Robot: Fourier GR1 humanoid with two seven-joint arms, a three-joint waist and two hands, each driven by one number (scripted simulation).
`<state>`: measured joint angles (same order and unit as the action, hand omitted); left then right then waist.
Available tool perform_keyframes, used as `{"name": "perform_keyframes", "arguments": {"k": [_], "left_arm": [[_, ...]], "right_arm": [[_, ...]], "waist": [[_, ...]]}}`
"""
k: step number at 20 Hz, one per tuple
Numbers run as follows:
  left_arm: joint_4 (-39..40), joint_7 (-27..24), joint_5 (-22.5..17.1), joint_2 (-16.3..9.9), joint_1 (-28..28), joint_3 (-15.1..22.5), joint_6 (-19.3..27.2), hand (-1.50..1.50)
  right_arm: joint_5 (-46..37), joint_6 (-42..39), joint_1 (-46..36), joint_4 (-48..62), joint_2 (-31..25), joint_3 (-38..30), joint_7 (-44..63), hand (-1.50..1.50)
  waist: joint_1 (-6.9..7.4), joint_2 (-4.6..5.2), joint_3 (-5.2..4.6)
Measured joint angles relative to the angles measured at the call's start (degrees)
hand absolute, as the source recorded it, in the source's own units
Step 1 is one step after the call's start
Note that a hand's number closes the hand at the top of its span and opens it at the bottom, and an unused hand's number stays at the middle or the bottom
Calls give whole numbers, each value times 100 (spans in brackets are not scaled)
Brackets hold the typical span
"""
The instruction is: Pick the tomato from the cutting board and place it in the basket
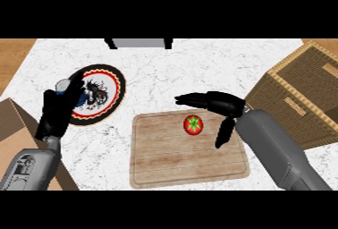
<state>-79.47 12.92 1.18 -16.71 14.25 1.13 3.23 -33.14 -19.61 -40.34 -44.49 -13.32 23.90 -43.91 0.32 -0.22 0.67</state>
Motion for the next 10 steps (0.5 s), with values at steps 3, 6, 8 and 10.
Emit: {"name": "perform_keyframes", "arguments": {"k": [3,6,8,10], "left_arm": [[-149,63,26,-32,-91,-29,-44,0],[-141,72,43,-16,-75,-48,-73,0],[-86,72,75,7,-43,-58,-64,0],[-43,66,115,39,-5,-55,-41,0]], "right_arm": [[-153,49,-20,188,160,-18,-15,-150],[-272,131,-35,405,241,-79,-136,-150],[-327,114,-40,434,285,-136,-115,-150],[-426,220,-17,551,420,-147,-147,-150]], "waist": [[15,6,-8],[15,9,-5],[6,7,-4],[7,6,-1]]}}
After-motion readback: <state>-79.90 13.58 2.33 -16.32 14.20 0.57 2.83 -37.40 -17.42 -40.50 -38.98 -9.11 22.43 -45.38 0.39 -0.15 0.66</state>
